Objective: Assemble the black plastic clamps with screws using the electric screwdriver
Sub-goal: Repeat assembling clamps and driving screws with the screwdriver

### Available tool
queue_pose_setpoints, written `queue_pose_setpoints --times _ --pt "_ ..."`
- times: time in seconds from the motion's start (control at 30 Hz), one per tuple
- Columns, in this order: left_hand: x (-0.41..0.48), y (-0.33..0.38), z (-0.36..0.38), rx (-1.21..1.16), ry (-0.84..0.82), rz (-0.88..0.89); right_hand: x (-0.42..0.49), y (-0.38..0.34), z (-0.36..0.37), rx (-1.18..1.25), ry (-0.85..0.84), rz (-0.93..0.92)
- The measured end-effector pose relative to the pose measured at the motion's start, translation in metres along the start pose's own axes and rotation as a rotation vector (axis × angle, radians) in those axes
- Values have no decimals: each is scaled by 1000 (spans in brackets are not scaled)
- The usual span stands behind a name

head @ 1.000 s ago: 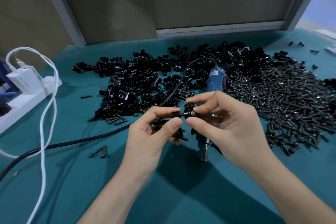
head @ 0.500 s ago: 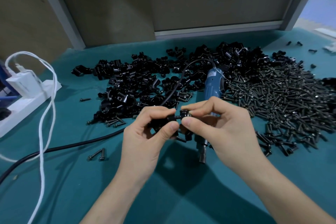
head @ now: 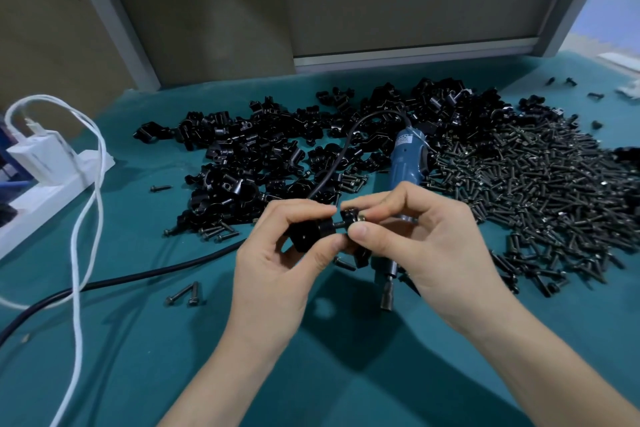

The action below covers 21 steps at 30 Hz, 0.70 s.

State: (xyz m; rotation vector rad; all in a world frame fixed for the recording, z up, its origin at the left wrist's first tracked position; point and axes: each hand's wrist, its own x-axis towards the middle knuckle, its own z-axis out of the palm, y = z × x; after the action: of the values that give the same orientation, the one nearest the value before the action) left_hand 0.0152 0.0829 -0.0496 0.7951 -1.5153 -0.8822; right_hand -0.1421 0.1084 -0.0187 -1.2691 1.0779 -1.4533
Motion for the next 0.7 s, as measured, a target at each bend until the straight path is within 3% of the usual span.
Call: queue_pose_setpoints --times 0.23,0.7 --pt "2 -7 0 -231 -12 -266 -1 4 4 -6 17 -37" --pt "2 -2 1 -363 -50 -285 -1 7 3 50 -23 -3"
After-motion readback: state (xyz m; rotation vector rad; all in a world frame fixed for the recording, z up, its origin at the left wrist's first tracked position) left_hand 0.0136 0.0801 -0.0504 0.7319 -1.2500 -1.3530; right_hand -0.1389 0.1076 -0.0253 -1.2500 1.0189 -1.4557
